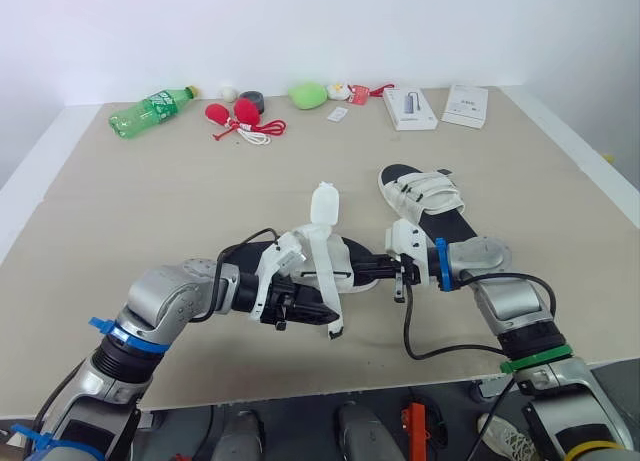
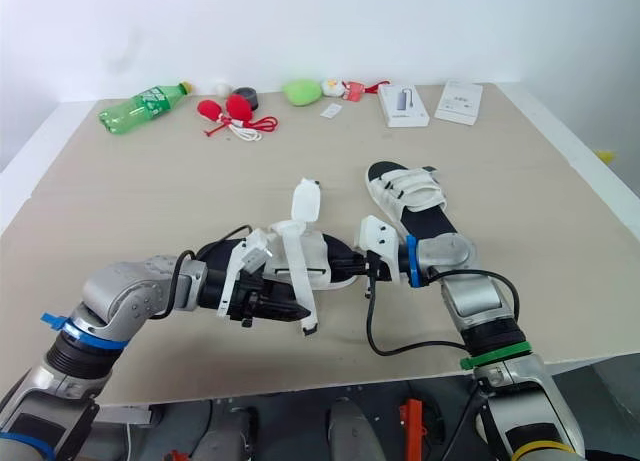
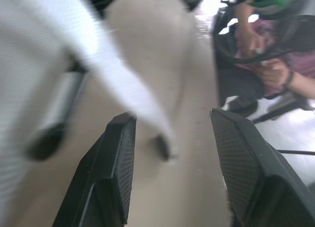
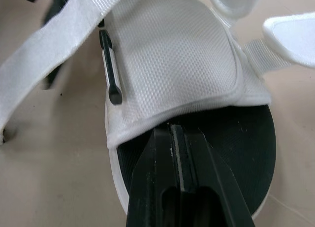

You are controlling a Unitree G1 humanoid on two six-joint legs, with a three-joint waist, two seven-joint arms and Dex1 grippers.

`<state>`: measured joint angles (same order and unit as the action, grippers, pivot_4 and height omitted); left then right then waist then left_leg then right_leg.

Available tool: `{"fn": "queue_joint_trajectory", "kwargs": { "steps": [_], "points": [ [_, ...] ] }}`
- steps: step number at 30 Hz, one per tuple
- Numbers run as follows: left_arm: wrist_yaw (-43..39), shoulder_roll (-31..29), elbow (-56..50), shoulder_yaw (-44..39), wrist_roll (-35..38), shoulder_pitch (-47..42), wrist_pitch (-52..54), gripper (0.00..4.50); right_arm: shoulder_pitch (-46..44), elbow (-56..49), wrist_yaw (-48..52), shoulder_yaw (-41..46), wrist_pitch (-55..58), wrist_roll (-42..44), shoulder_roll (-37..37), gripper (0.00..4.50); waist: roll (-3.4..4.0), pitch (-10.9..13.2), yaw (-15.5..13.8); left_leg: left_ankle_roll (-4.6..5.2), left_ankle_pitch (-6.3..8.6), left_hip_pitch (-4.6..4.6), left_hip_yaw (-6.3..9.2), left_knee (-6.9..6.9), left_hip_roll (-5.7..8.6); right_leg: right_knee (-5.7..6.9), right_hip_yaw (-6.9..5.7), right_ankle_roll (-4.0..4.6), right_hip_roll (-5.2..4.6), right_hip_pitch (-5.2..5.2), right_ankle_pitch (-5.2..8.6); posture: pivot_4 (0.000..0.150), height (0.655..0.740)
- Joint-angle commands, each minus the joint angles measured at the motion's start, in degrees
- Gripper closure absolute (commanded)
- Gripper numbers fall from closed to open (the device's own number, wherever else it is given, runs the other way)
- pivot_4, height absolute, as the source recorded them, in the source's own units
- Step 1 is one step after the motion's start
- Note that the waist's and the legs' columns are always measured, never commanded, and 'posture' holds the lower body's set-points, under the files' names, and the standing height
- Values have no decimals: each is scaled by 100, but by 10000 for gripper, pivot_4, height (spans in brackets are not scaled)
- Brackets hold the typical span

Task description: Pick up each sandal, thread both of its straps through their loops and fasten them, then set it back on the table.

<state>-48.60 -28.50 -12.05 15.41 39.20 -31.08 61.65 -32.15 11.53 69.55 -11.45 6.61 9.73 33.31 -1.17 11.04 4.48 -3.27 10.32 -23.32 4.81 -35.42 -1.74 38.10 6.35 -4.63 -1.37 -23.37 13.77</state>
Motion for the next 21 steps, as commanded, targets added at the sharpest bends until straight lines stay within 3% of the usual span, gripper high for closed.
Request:
{"fn": "queue_joint_trajectory", "kwargs": {
  "steps": [1, 4, 8, 10, 15, 21],
  "points": [
    [118, 88, -35, 3, -103, 10, -47, 20633, 4, -258, -25, 82, -6, 38, 57, 45000, 0, 0, 0, 0, 0, 0, 0, 0, 1, 0, 0, 0, -1, 1, 0, 1500, 7400],
    [109, 134, -19, -22, -106, 17, -43, 20633, 19, -269, -19, 93, -7, 43, 80, 45000, 0, 0, 0, 0, 0, -1, 0, 0, 1, -1, 0, -1, -1, 1, -1, 1500, 7400],
    [75, 227, -36, -109, 19, 52, 43, 38155, 25, -271, -20, 97, -14, 39, 95, 45000, 0, 0, -1, 0, 0, -1, 0, -1, 1, -1, 0, -2, -1, 1, -1, 1500, 7400],
    [53, 278, -67, -123, 52, 55, 37, 43898, 37, -293, -22, 95, -8, 43, 100, 45000, 0, 0, -3, 0, 0, -1, 0, -1, 2, -1, 0, -2, -1, 1, -1, 1500, 7400],
    [-6, 260, -63, -220, 184, -16, 156, 43898, 51, -303, -12, 87, -12, 37, 116, 45000, 0, 0, -2, 0, 0, 0, 0, 0, 2, -1, 0, -2, -1, 1, -1, 1500, 7400],
    [-1174, -653, 372, -666, 1080, -766, 1109, 43898, 21, -262, -3, 105, -16, 38, 141, 45000, -5, 4, 4, 0, 0, -1, 1, 1, -2, 0, -1, 0, 5, -5, -1, 1500, 7400]
  ]
}}
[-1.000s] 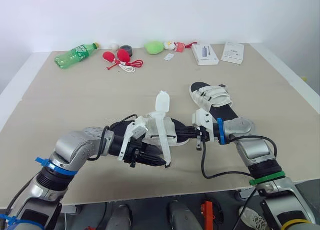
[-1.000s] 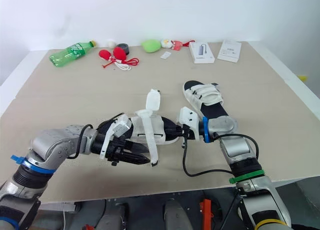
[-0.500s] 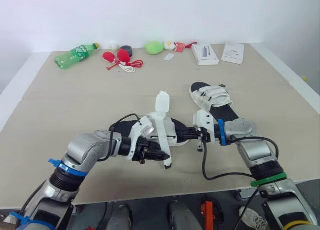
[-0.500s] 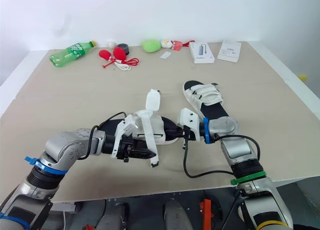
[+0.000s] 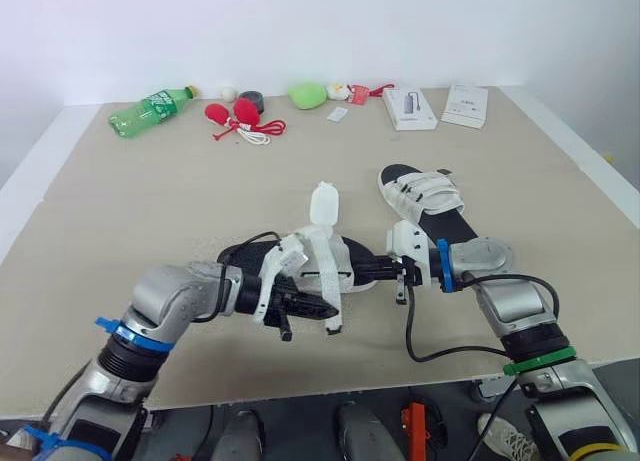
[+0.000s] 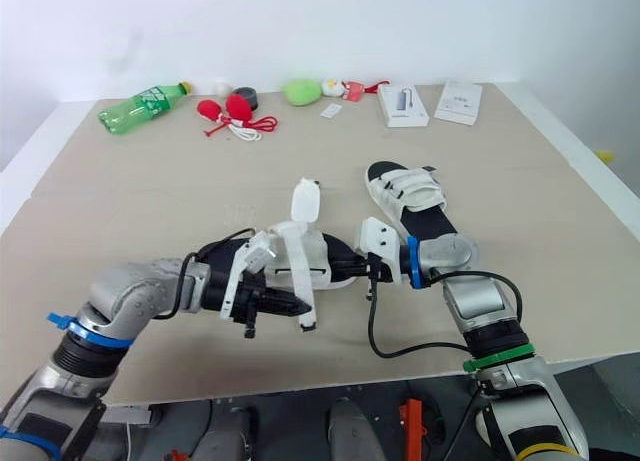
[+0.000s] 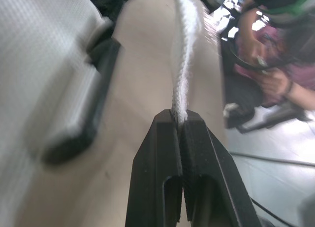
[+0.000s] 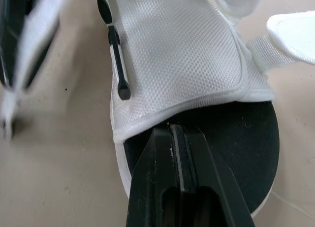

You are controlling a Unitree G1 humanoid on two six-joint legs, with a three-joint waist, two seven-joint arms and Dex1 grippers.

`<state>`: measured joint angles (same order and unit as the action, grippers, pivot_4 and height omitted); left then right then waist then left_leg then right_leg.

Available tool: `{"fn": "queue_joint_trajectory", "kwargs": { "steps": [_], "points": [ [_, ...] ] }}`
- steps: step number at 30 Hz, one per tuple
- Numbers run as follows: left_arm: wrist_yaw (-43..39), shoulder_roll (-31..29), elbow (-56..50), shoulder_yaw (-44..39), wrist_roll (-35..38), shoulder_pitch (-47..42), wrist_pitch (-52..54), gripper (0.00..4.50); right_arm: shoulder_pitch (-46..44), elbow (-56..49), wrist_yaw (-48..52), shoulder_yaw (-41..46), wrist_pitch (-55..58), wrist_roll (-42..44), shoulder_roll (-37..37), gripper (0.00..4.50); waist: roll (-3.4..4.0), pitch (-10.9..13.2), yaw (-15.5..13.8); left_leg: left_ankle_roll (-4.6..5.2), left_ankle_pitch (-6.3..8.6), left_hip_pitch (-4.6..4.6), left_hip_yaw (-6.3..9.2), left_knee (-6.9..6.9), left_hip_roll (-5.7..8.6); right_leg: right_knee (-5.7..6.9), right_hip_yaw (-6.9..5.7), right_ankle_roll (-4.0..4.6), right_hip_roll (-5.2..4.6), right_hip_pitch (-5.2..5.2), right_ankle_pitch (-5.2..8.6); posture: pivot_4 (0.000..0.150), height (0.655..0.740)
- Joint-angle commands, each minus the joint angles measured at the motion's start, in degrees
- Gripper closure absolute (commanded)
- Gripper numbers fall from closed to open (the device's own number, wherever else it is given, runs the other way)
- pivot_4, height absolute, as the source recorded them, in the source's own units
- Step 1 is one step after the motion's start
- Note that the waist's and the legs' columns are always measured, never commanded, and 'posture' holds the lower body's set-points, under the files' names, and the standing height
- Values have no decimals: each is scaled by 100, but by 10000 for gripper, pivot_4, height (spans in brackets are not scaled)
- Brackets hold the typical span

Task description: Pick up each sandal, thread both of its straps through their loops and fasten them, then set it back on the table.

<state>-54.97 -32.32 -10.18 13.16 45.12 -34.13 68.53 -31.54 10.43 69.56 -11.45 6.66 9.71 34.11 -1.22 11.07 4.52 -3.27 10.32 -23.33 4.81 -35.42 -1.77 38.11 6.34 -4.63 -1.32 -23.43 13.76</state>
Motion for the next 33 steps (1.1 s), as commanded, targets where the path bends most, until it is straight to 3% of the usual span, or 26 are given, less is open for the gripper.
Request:
{"fn": "queue_joint_trajectory", "kwargs": {
  "steps": [1, 7, 14, 33],
  "points": [
    [-632, -324, 375, -538, 606, -635, 558, 43898, -40, -149, -9, 103, -24, 39, 61, 45000, -1, 1, 0, 0, 0, 0, 1, 0, 1, 0, -1, 1, 0, -1, 1, 1500, 7400],
    [-555, -22, 1941, -1051, 518, -1605, 576, 43898, -46, -128, -34, 75, -54, 28, 22, 45000, -2, 1, -17, -1, 0, -5, 1, -2, 11, -7, -1, -9, -10, 6, 2, 1500, 7400],
    [-1116, -92, 2666, -555, -23, -1939, 172, 43898, -85, -65, -57, 57, -127, -12, -19, 45000, -1, 1, 0, -3, 4, -4, 2, 14, 7, -7, -2, 0, -7, 0, 16, 1500, 7400],
    [-2076, -127, 2826, 48, -657, -2125, -66, 43898, 72, -238, -132, 86, -87, -7, 68, 45000, -2, 1, -2, -4, 5, -3, 1, 12, 7, -6, -2, -2, -8, 1, 16, 1500, 7400]
  ]
}}
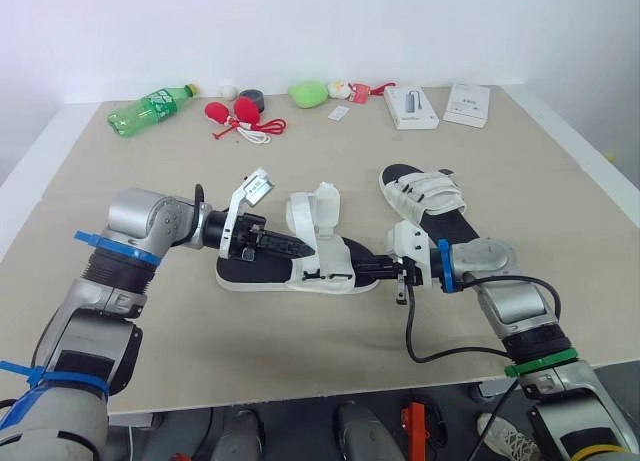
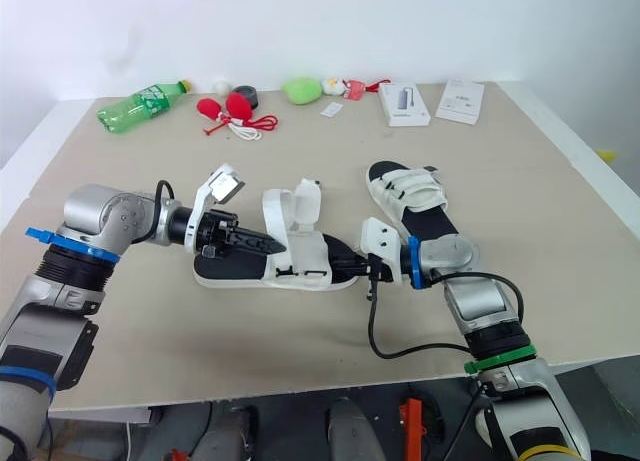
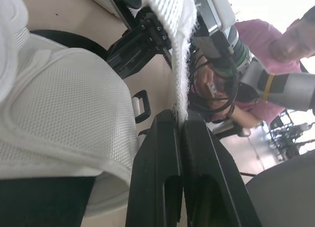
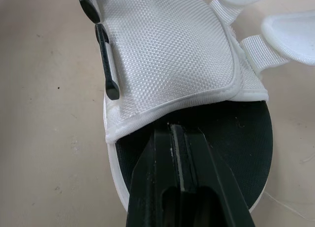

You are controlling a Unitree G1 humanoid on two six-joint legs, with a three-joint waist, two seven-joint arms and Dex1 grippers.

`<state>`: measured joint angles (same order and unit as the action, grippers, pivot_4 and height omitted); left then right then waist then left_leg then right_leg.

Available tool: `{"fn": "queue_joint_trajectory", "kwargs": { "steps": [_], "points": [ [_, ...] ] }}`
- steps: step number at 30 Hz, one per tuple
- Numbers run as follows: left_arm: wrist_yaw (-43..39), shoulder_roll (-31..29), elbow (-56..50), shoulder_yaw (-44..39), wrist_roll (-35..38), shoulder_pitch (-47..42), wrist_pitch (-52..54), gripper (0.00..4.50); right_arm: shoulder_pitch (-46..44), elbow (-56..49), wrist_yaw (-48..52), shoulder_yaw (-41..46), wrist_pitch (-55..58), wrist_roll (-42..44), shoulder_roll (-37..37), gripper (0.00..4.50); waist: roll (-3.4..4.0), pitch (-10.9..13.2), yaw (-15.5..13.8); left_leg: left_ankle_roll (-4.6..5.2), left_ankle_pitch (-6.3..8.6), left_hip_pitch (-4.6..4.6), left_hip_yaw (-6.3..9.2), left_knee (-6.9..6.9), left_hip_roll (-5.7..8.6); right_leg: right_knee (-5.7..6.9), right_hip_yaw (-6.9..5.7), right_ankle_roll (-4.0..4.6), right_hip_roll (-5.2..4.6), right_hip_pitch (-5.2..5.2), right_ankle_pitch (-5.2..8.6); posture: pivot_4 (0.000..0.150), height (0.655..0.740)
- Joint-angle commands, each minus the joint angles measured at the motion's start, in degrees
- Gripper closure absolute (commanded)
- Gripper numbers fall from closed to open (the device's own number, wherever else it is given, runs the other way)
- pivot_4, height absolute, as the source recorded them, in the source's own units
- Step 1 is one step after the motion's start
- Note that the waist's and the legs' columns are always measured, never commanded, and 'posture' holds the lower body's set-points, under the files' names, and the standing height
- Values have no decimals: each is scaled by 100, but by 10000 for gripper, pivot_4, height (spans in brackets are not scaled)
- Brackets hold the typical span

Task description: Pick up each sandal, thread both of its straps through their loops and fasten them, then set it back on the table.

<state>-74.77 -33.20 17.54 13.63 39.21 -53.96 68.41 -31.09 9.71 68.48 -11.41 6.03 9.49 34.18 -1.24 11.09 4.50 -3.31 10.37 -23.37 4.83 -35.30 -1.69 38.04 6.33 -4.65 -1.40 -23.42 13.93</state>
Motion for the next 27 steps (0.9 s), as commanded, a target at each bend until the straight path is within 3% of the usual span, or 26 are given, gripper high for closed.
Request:
{"fn": "queue_joint_trajectory", "kwargs": {
  "steps": [1, 13, 27],
  "points": [
    [-104, -19, 92, -14, -88, -173, -60, 43898, 31, -168, -22, 76, -35, 8, 65, 45000, 0, 0, 0, 0, 0, 0, 0, 0, 0, 0, 0, 0, 0, 0, 0, 1500, 7400],
    [-220, 43, 72, 235, -618, -50, -633, 43898, 37, -136, 6, 34, -133, -53, 88, 45000, 0, 0, -1, 1, 1, 0, 0, -1, 0, 0, 0, -1, -1, 1, 1, 1500, 7400],
    [-427, 140, -234, 487, -736, 20, -705, 43898, 89, -136, 62, 6, -223, -116, 155, 45000, 0, 0, -4, 1, 1, -1, 0, -1, 1, 0, 0, -2, -1, 1, 2, 1500, 7400]
  ]
}}
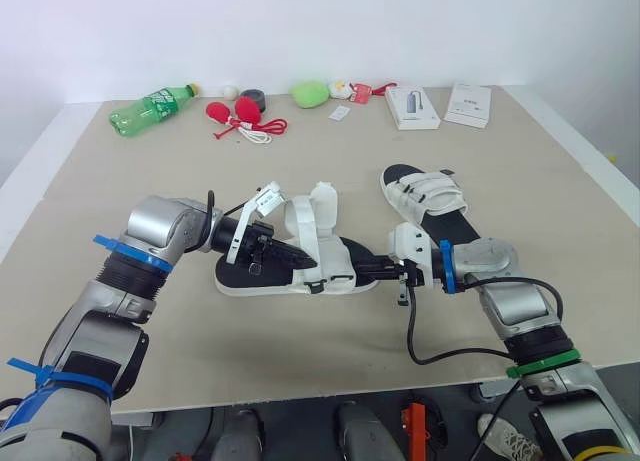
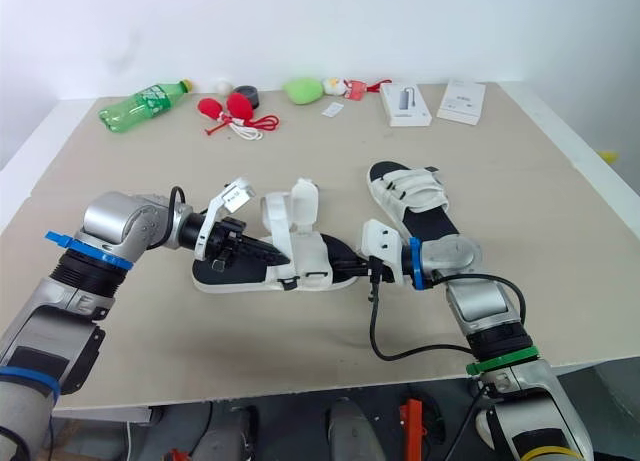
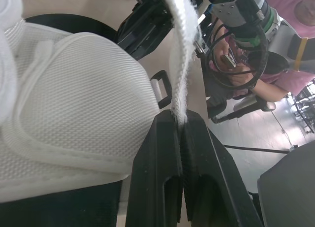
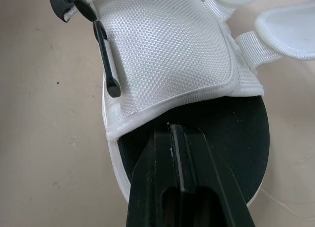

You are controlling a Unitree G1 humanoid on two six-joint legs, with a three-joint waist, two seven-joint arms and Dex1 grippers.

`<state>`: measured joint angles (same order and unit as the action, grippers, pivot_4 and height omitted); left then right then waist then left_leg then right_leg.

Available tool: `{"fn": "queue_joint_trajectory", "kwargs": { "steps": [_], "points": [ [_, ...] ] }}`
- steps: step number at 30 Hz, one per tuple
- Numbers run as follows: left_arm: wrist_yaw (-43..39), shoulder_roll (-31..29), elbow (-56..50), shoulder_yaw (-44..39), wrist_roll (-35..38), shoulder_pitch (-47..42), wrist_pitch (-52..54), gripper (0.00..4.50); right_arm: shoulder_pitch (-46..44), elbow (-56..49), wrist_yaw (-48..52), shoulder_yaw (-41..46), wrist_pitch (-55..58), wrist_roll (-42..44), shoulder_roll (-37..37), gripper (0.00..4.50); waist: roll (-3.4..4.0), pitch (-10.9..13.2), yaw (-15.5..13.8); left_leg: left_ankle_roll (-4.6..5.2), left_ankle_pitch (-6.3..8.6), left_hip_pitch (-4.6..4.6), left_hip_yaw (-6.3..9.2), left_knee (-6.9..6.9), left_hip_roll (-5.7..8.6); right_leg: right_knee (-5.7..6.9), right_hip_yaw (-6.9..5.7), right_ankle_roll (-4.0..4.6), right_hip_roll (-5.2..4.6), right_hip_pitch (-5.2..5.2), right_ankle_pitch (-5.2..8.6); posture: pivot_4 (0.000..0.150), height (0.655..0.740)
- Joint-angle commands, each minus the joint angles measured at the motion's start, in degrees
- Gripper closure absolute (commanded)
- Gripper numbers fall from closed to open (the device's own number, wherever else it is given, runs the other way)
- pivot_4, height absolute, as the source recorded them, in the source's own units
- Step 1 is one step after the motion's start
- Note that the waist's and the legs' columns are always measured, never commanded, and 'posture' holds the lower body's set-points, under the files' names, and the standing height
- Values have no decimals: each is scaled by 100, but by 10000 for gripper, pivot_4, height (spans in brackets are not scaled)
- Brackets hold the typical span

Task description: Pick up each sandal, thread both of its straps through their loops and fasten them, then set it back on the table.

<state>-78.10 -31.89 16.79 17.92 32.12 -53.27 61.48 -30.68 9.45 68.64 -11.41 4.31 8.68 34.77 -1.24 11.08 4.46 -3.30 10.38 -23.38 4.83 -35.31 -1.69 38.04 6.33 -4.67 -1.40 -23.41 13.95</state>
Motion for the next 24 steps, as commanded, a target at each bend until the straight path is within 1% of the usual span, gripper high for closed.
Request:
{"fn": "queue_joint_trajectory", "kwargs": {
  "steps": [1, 7, 10, 11, 13, 14, 15, 16, 20, 24],
  "points": [
    [-99, 9, -158, 70, -44, -52, -38, 43898, 48, -111, 47, 6, -52, -34, 97, 45000, 0, 0, 0, 0, 0, 0, 0, 0, 0, 0, 0, 0, 0, 0, 0, 1500, 7400],
    [-73, 22, -275, -28, 23, -74, 61, 43898, 52, -86, 44, 5, -95, -58, 119, 45000, 0, 0, 0, 0, 0, 0, 0, 0, 0, 0, 0, 0, 0, 0, 0, 1500, 7400],
    [-47, -61, -406, 55, -7, -33, 196, 43898, 52, -73, 37, 0, -108, -57, 116, 45000, 0, 0, 0, 0, 0, -1, 0, 0, 0, 0, 0, 0, -1, 0, 0, 1500, 7400],
    [-99, -117, -529, 80, 28, 6, 240, 41484, 57, -73, 35, -5, -113, -57, 115, 45000, 0, 0, 0, 0, 0, -1, 0, 0, 0, 0, 0, 0, -1, 0, 0, 1500, 7400],
    [-128, -150, -694, 29, 128, 60, 307, 35201, 64, -68, 31, -14, -127, -65, 112, 45000, 0, 0, 1, 0, 0, 0, 0, 0, 0, 0, 0, 0, 0, 0, 0, 1500, 7400],
    [-83, -120, -727, -46, 157, 76, 277, 30922, 62, -58, 32, -18, -137, -71, 114, 45000, 0, 0, 1, 0, 0, 0, 0, 0, -1, 0, 0, 0, 0, 0, 0, 1500, 7400],
    [-39, -99, -746, -113, 161, 81, 215, 25580, 59, -48, 33, -21, -140, -74, 114, 45000, 0, 0, 0, 0, 0, 0, 0, 0, -1, 0, 0, 0, 0, 0, 0, 1500, 7400],
    [-28, -102, -763, -177, 191, 76, 188, 21468, 56, -40, 33, -23, -145, -77, 114, 45000, 0, 0, 0, 0, 0, 0, 0, -1, -1, 0, 0, 0, 0, 1, 0, 1500, 7400],
    [34, -124, -564, -404, 197, -50, 79, 21468, 43, -2, 43, -25, -178, -96, 116, 45000, 0, 0, 0, 0, 0, 1, 0, -3, -1, 1, 0, -1, 0, 1, -1, 1500, 7400],
    [516, 159, -56, -803, 70, -229, -253, 21468, 32, 25, 50, -21, -192, -98, 109, 45000, 0, 0, -1, 0, 0, 1, 0, -5, 0, 1, 0, -2, 0, 2, -2, 1500, 7400]
  ]
}}
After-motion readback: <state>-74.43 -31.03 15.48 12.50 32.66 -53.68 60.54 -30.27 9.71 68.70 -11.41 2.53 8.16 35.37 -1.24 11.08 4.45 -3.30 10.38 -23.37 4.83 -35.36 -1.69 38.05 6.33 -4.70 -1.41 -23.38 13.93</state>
